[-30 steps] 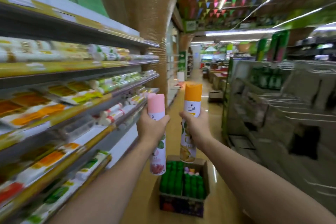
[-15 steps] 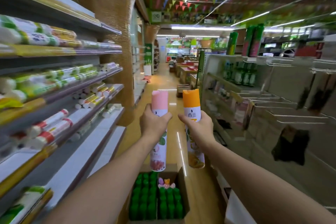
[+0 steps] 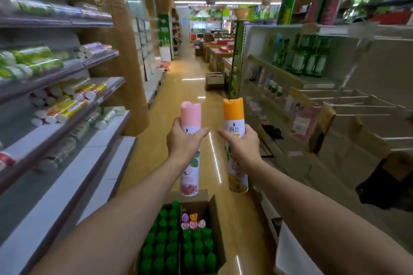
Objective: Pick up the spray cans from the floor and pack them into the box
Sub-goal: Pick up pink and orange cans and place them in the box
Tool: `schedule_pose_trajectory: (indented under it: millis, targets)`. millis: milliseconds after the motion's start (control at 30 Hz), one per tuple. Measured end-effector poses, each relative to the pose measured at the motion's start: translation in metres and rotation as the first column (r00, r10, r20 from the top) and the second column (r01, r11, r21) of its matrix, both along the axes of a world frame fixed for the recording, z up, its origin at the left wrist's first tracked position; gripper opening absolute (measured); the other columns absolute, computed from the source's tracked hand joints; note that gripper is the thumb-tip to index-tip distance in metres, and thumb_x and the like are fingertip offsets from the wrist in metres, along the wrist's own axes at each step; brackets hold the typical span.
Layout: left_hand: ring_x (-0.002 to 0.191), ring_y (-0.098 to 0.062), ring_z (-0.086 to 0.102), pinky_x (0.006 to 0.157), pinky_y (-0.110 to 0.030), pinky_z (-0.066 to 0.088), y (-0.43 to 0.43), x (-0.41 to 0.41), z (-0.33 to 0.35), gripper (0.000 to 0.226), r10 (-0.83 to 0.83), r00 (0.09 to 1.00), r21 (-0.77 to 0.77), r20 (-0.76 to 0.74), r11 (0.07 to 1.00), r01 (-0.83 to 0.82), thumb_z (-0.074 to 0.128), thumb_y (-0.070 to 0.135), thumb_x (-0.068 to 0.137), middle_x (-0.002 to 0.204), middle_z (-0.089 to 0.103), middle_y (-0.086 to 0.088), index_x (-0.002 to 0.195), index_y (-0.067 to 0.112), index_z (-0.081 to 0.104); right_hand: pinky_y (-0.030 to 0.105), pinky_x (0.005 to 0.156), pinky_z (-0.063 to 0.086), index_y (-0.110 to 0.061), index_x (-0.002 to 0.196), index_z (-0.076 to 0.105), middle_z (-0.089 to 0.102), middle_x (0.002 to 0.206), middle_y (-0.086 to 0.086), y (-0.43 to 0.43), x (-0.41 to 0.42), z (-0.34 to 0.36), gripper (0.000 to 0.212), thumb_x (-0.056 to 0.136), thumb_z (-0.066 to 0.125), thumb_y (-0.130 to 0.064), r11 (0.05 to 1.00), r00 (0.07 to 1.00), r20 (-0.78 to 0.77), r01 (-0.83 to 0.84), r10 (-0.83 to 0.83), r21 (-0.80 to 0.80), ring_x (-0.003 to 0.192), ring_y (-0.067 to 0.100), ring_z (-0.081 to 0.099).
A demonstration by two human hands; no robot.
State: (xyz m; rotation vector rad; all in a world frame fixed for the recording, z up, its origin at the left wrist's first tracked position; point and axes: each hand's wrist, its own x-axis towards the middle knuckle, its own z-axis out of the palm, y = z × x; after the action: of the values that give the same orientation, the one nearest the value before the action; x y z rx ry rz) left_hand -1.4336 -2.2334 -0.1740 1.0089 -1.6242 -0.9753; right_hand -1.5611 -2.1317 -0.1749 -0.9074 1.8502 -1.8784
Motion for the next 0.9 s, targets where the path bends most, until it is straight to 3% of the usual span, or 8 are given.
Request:
schedule_pose_trajectory:
  millis: [267,400,467,500,567,667,800,900]
  targets:
    - [0.073,-0.011,0.067,0.066,-0.036,0.057,-0.085,-0.070,-0.026,0.056,0.026,1.000,0.102,-0.005,0.994,-0.026,0.080,0.066,0.060,0.085,0.067,0.006,0.094,0.030,0.054,0.048,0.069,0.060,-0.014,0.092,0.062,0.069,0.078,0.011,-0.110,-0.079,-0.032,0.047,0.072,0.084,-0.050,0.991,0.994,0.015,-0.108,0.107,0.078,0.073,0.029,0.070]
    - [0.065,-0.004,0.065,0.060,-0.030,0.051,-0.135,-0.094,-0.040,0.055,0.006,1.000,0.143,0.006,0.990,-0.006,0.073,0.074,0.063,0.083,0.067,0.006,0.094,0.032,0.054,0.028,0.058,0.053,-0.012,0.088,0.061,0.066,0.067,-0.001,-0.163,-0.098,-0.052,0.050,0.076,0.080,-0.057,0.990,0.992,0.035,-0.122,0.120,0.065,0.060,0.009,0.063]
    - [0.064,-0.007,0.068,0.061,-0.034,0.055,-0.165,-0.105,-0.054,0.055,-0.014,1.000,0.189,0.013,0.982,0.012,0.069,0.076,0.065,0.082,0.068,0.003,0.094,0.032,0.053,0.015,0.054,0.049,-0.020,0.094,0.060,0.065,0.070,-0.012,-0.190,-0.105,-0.063,0.042,0.083,0.074,-0.058,0.992,0.993,0.029,-0.118,0.117,0.046,0.060,0.000,0.061]
    - [0.065,-0.011,0.069,0.063,-0.037,0.058,-0.180,-0.110,-0.063,0.055,-0.021,1.000,0.211,0.017,0.977,0.017,0.068,0.076,0.066,0.082,0.068,0.002,0.093,0.031,0.053,0.015,0.058,0.050,-0.026,0.098,0.059,0.067,0.077,-0.013,-0.202,-0.109,-0.070,0.038,0.085,0.071,-0.059,0.993,0.994,0.031,-0.108,0.106,0.048,0.065,-0.001,0.063]
    - [0.068,-0.015,0.070,0.065,-0.039,0.059,-0.211,-0.120,-0.081,0.053,-0.039,0.999,0.247,0.018,0.969,0.033,0.068,0.075,0.068,0.083,0.069,0.001,0.093,0.031,0.052,0.029,0.070,0.056,-0.032,0.103,0.056,0.068,0.089,-0.006,-0.226,-0.117,-0.085,0.034,0.087,0.069,-0.059,0.994,0.996,0.044,-0.083,0.080,0.071,0.078,0.006,0.068]
    - [0.077,-0.020,0.070,0.067,-0.038,0.057,-0.252,-0.132,-0.114,0.050,-0.068,0.997,0.300,0.031,0.952,0.056,0.067,0.072,0.073,0.088,0.068,0.000,0.096,0.030,0.052,0.045,0.082,0.059,-0.027,0.103,0.057,0.070,0.096,0.002,-0.258,-0.130,-0.112,0.030,0.089,0.070,-0.051,0.988,0.995,0.061,-0.082,0.074,0.133,0.089,0.020,0.070]
    - [0.085,-0.011,0.063,0.062,-0.027,0.044,-0.292,-0.143,-0.167,0.054,-0.076,0.994,0.344,0.082,0.938,0.043,0.070,0.065,0.076,0.099,0.064,0.009,0.110,0.028,0.050,0.036,0.075,0.058,-0.030,0.104,0.055,0.068,0.093,-0.004,-0.288,-0.143,-0.164,0.031,0.088,0.073,-0.049,0.954,0.994,0.031,-0.111,0.106,0.278,0.083,0.011,0.068]
    - [0.088,-0.005,0.061,0.061,-0.019,0.042,-0.315,-0.150,-0.215,0.052,-0.094,0.989,0.400,0.114,0.916,0.041,0.076,0.055,0.077,0.104,0.063,0.010,0.116,0.031,0.052,0.037,0.076,0.056,-0.028,0.102,0.054,0.065,0.092,-0.004,-0.308,-0.158,-0.213,0.035,0.084,0.076,-0.048,0.884,0.990,0.007,-0.132,0.144,0.448,0.084,0.012,0.066]
